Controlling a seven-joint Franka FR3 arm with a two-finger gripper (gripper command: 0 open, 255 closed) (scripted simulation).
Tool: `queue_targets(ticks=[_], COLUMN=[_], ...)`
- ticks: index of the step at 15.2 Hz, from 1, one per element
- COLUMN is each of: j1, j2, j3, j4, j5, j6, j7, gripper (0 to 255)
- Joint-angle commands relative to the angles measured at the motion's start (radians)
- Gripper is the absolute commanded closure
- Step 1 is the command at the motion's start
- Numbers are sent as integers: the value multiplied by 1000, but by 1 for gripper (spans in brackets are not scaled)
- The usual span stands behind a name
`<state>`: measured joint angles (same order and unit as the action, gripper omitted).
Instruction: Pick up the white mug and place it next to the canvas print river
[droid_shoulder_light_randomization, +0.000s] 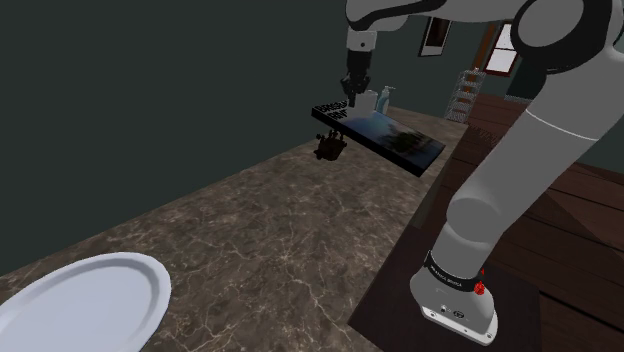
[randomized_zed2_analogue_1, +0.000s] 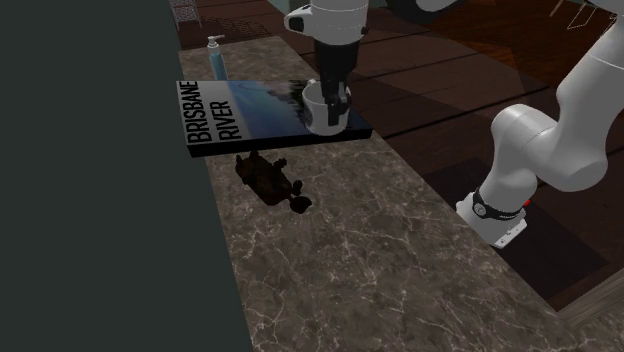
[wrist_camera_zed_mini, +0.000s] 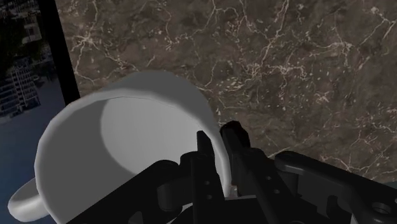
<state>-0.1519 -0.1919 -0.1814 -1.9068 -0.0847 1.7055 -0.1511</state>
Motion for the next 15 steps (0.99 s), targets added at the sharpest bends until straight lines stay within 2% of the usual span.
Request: queue_targets(ticks=[1,6,15], j1=[-17,-59,-62], j2=[-33,-97,-96], j3=[-21,-79,-85], j4=[-40,-99,-219], j5=[-11,-41,-46], j6=[10,13,134], j7=[-36,-125,-118], gripper=[255,255,255])
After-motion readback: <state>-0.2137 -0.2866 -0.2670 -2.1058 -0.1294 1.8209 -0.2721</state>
